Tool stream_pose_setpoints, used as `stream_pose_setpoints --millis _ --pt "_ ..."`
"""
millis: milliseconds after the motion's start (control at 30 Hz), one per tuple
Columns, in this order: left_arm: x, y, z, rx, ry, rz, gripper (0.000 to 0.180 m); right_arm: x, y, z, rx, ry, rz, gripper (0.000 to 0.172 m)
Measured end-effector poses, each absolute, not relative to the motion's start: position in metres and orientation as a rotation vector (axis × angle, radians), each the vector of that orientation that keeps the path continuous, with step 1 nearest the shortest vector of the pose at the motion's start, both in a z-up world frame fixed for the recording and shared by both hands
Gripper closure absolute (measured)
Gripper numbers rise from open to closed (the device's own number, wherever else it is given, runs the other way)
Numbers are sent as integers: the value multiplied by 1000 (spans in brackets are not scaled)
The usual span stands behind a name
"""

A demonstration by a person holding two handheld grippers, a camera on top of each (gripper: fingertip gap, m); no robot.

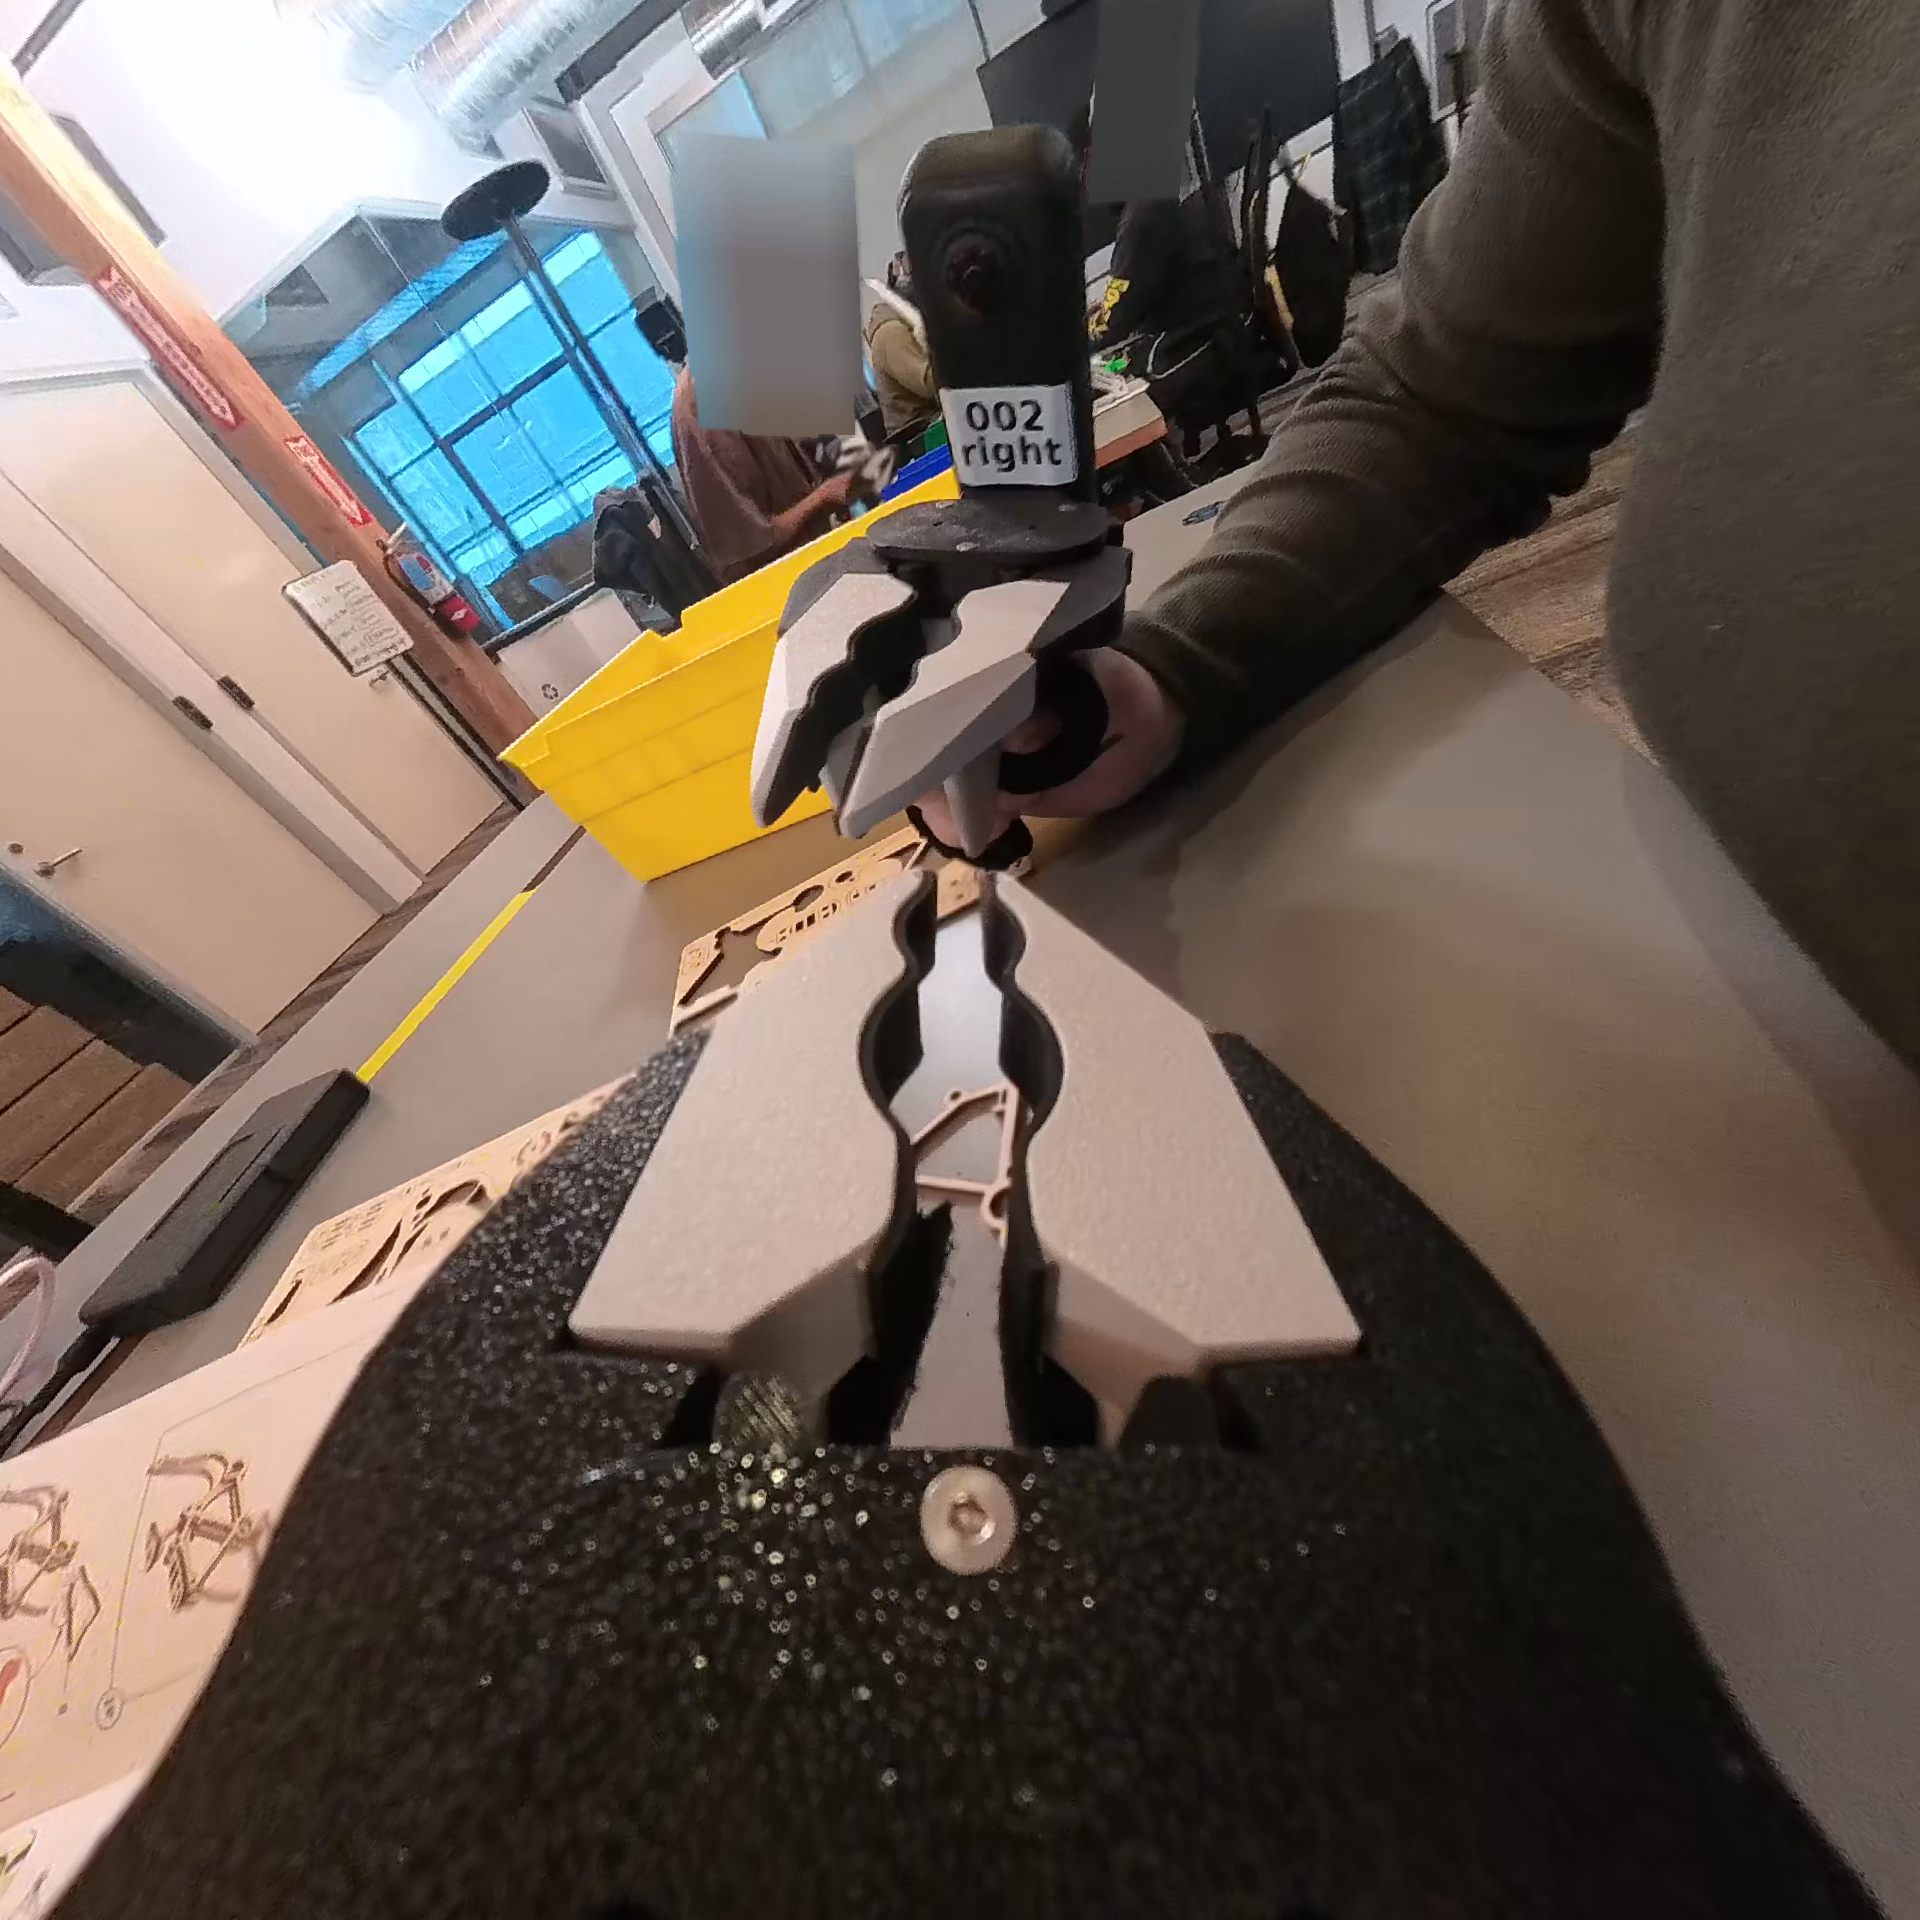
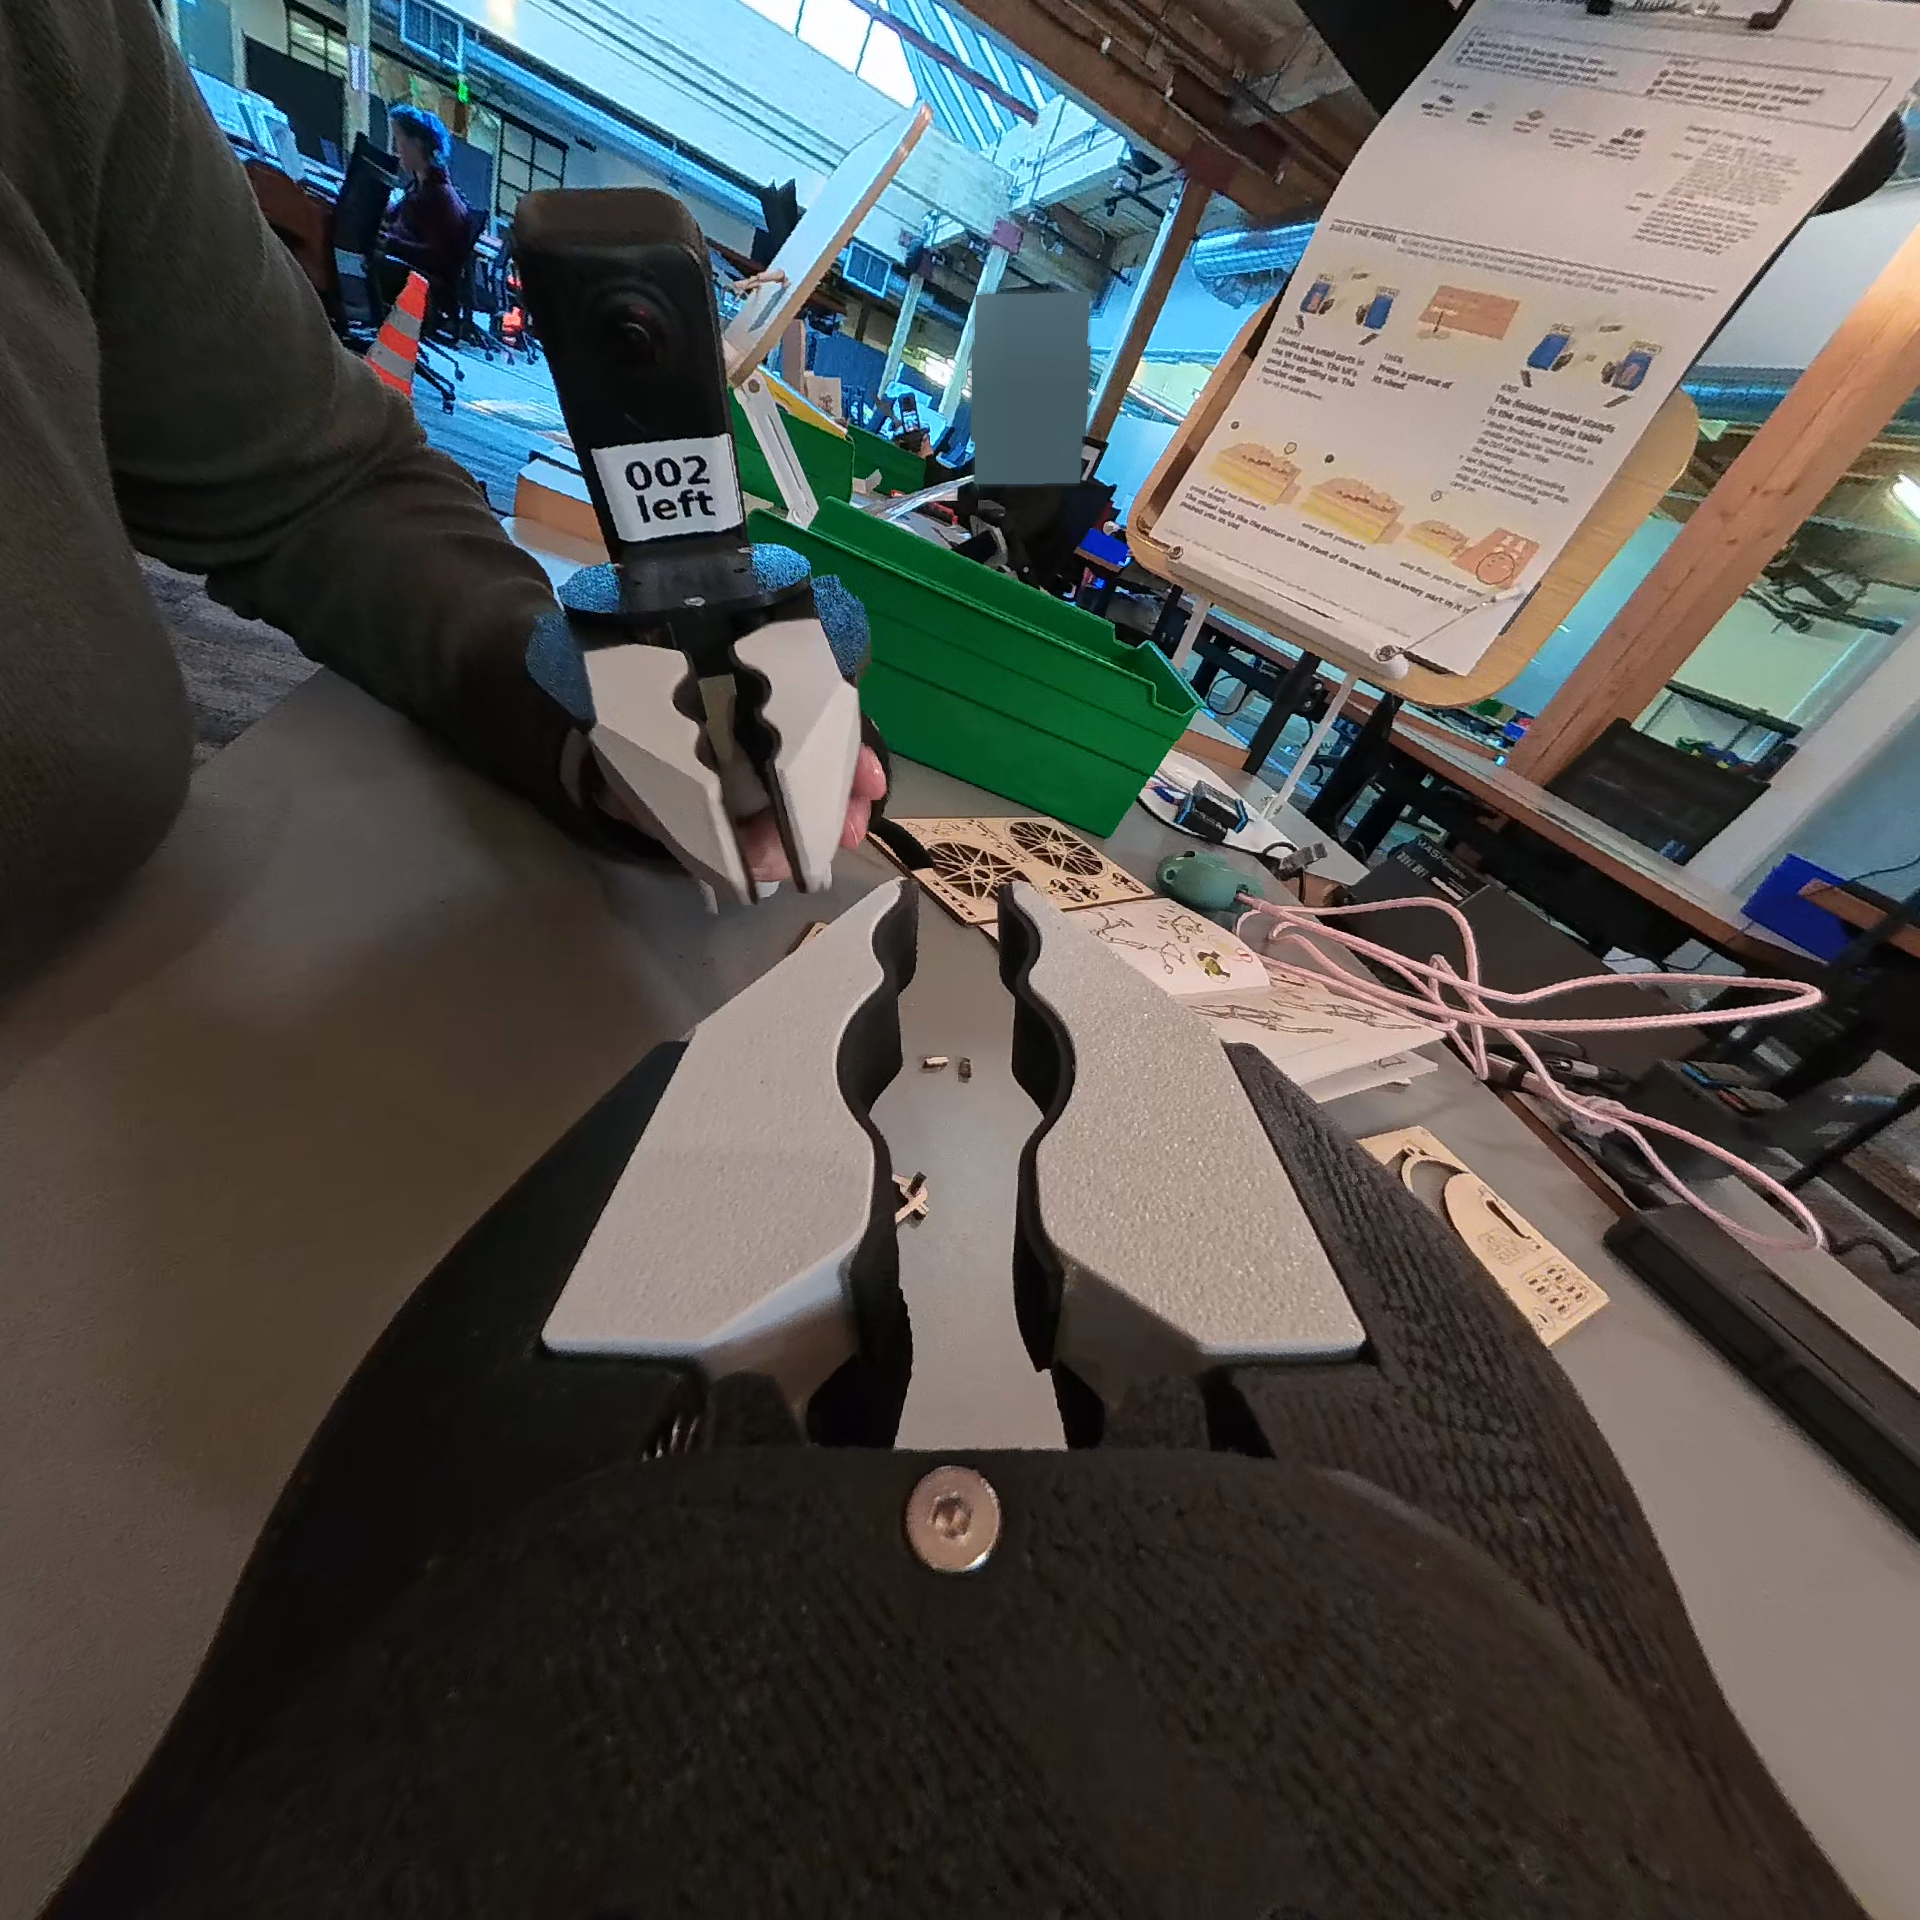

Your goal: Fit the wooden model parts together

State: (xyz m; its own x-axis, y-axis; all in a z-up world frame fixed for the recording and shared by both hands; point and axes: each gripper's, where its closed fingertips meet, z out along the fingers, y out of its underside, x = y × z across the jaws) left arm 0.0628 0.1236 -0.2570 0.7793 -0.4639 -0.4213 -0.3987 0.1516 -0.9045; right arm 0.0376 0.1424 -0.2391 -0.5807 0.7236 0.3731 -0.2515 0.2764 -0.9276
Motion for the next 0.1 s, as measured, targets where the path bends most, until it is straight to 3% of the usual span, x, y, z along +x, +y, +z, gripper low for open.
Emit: stream_pose_setpoints --millis 100 --pt "53 130 -264 -1526 702 -19 177 37 142 -239 -437 -1697 1441 158"
